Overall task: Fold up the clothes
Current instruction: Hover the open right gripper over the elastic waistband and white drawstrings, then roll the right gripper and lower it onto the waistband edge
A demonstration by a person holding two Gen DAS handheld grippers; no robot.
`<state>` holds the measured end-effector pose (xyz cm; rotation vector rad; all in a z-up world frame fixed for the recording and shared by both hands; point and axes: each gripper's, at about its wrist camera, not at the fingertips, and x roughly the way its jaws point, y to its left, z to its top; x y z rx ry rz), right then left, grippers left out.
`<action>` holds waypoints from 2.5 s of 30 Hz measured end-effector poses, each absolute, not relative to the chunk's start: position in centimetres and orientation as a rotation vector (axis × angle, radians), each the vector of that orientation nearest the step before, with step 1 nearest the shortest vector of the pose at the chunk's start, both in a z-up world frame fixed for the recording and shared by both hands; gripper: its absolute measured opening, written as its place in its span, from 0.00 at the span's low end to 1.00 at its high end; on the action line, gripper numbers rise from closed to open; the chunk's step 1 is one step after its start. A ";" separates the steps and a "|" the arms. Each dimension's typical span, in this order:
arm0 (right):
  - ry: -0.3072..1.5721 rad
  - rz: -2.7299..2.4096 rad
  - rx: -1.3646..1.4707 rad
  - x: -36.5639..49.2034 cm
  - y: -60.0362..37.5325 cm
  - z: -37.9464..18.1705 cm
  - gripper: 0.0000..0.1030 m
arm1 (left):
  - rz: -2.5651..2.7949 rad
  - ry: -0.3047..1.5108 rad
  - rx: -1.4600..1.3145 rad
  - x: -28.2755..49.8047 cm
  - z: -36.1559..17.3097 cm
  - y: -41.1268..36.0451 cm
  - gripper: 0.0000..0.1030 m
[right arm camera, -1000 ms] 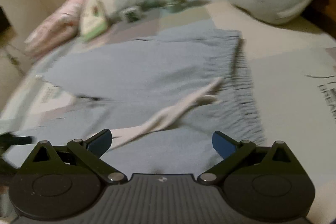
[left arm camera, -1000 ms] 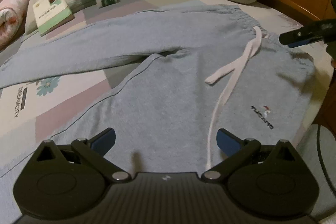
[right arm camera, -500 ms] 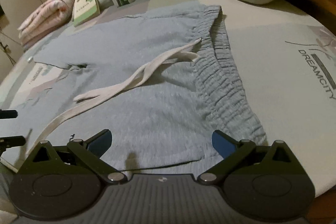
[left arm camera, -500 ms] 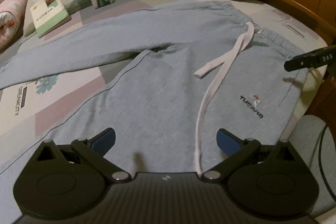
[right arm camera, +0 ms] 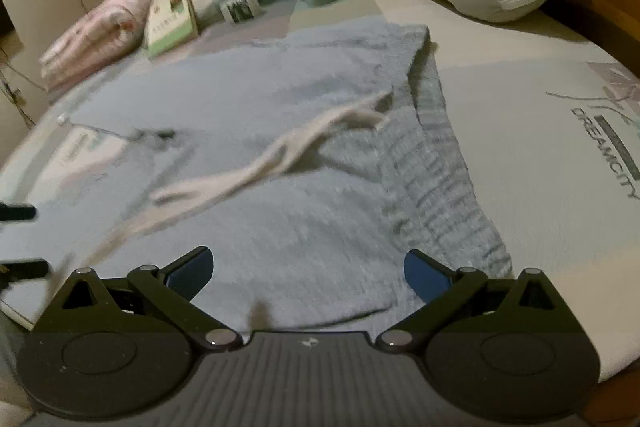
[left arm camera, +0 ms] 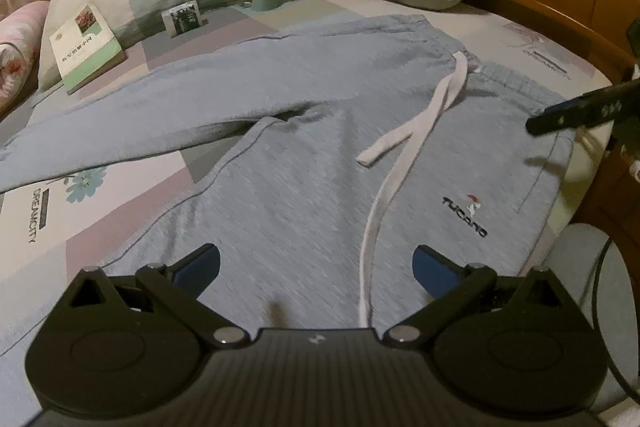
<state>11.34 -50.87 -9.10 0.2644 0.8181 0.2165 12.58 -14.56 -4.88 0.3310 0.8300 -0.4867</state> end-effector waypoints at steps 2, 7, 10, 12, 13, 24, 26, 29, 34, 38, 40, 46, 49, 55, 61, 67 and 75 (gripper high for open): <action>0.789 0.231 0.276 11.8 -51.2 -8.2 1.00 | -0.487 0.831 0.328 12.8 -5.0 -14.6 0.99; 0.765 0.272 0.260 14.9 -50.2 -6.7 1.00 | -0.497 0.849 0.332 13.2 -5.6 -14.8 0.99; 0.801 0.277 0.252 16.9 -49.0 -7.6 1.00 | -0.496 0.869 0.330 13.5 -6.2 -14.7 0.99; 0.839 0.273 0.249 17.8 -48.6 -8.9 1.00 | -0.498 0.885 0.324 13.7 -6.6 -14.5 0.99; 0.857 0.267 0.248 18.0 -48.6 -9.6 1.00 | -0.498 0.893 0.321 13.8 -6.8 -14.4 0.99; 0.840 0.211 0.247 16.0 -49.9 -9.9 1.00 | -0.473 0.958 0.288 14.4 -8.1 -13.8 0.99; 0.832 0.203 0.245 15.8 -49.8 -9.4 1.00 | -0.484 0.935 0.292 14.2 -7.5 -13.9 0.99; 0.820 0.194 0.237 15.5 -49.8 -8.7 1.00 | -0.504 0.911 0.318 14.4 -6.9 -14.2 0.99; 0.779 0.193 0.267 15.4 -50.3 -7.0 1.00 | -0.502 0.848 0.382 15.2 -5.8 -15.0 0.99; 0.739 0.209 0.267 15.7 -50.8 -5.6 1.00 | -0.519 0.836 0.346 15.6 -5.4 -15.2 0.99; 0.734 0.205 0.265 16.3 -51.4 -5.2 1.00 | -0.533 0.839 0.336 15.5 -5.5 -15.5 0.99; 0.738 0.205 0.332 18.3 -54.2 -5.3 1.00 | -0.578 0.808 0.372 14.7 -5.3 -17.1 0.99; 0.750 0.196 0.375 19.7 -55.7 -5.8 1.00 | -0.597 0.795 0.382 14.7 -5.4 -17.9 0.99; 0.752 0.273 0.455 24.4 -56.9 -5.7 1.00 | -0.622 0.795 0.379 15.0 -5.6 -19.3 0.99; 0.821 0.411 0.505 31.8 -54.1 -7.3 1.00 | -0.598 0.787 0.380 15.6 -5.8 -19.7 0.99; 0.918 0.351 0.382 35.0 -52.5 -10.7 1.00 | -0.573 0.820 0.366 16.6 -6.6 -18.9 0.99; 0.846 0.348 0.293 32.6 -54.3 -8.1 1.00 | -0.571 0.846 0.342 17.3 -7.5 -18.5 0.99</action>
